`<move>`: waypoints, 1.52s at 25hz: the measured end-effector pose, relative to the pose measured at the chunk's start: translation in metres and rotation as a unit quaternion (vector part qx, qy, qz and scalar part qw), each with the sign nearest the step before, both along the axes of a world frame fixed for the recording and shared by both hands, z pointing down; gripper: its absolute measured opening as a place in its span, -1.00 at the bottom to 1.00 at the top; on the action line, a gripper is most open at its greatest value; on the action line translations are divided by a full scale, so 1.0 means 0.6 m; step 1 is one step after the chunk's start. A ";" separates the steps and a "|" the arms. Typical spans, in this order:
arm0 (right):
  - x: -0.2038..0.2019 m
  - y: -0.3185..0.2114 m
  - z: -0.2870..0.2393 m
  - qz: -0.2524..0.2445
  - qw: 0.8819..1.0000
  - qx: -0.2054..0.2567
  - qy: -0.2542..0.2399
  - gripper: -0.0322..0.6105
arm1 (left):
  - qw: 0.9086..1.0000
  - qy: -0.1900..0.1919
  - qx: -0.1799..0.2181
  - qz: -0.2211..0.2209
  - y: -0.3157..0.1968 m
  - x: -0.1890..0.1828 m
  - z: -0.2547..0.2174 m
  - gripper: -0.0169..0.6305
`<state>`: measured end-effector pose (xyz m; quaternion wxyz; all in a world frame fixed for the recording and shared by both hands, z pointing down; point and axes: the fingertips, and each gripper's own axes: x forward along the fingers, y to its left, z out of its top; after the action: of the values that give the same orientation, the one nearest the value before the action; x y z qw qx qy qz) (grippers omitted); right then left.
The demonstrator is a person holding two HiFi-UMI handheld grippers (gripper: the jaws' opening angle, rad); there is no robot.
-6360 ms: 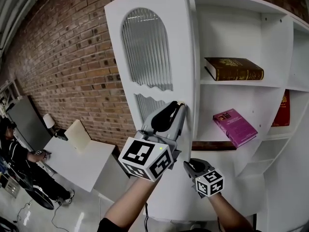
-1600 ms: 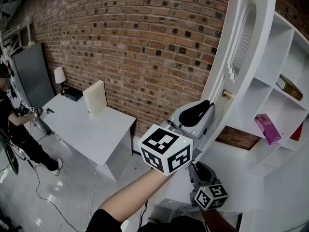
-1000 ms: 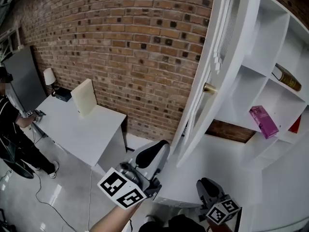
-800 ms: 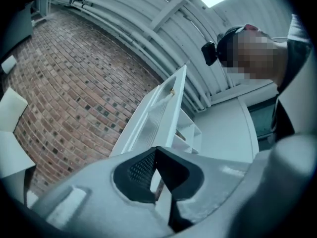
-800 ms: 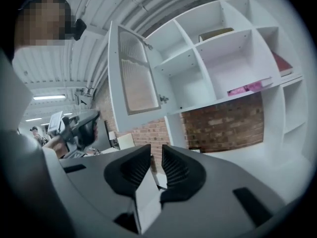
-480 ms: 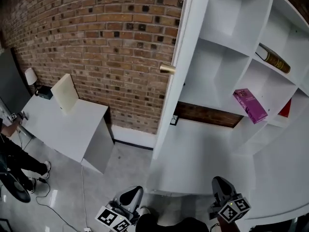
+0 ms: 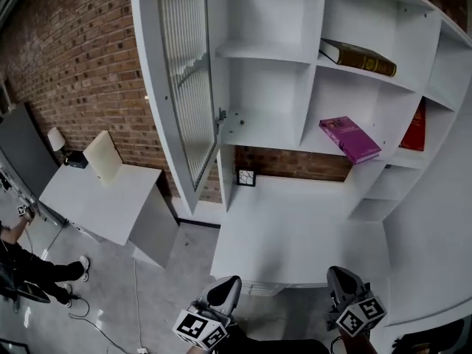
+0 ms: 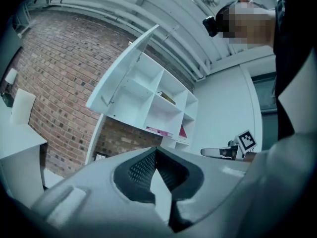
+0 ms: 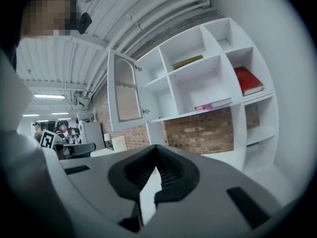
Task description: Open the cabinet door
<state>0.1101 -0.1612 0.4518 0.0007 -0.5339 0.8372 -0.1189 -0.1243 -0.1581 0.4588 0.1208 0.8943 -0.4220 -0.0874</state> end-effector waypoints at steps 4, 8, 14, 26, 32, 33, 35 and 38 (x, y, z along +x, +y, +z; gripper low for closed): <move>0.150 0.071 0.013 0.036 0.999 0.012 0.017 -0.89 | 1.000 -0.016 0.022 -0.011 0.048 0.107 -0.006 -0.89; 0.273 0.145 0.024 0.056 0.998 0.018 0.023 -0.89 | 0.998 -0.025 0.046 -0.036 0.115 0.214 -0.007 -0.89; 0.393 0.242 0.041 0.043 0.998 0.003 0.042 -0.89 | 0.997 -0.041 0.029 -0.052 0.224 0.356 0.003 -0.89; 0.455 0.301 0.067 0.049 0.997 0.012 0.057 -0.89 | 0.992 -0.093 0.042 -0.080 0.299 0.408 0.006 -0.89; 0.437 0.312 0.080 0.048 0.997 0.013 0.053 -0.89 | 0.989 -0.100 0.045 -0.104 0.315 0.379 0.007 -0.89; 0.433 0.314 0.082 0.047 0.997 0.014 0.053 -0.89 | 0.988 -0.101 0.047 -0.105 0.318 0.377 0.008 -0.88; 0.428 0.316 0.082 0.046 0.997 0.017 0.053 -0.89 | 0.988 -0.099 0.051 -0.108 0.322 0.376 0.006 -0.88; 0.426 0.316 0.080 0.049 0.997 0.026 0.057 -0.89 | 0.987 -0.088 0.055 -0.119 0.321 0.370 0.003 -0.88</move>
<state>0.3657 0.0284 0.4996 -0.0277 -0.5801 0.8113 -0.0664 0.0979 0.0347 0.4605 0.0221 0.8472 -0.5290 -0.0450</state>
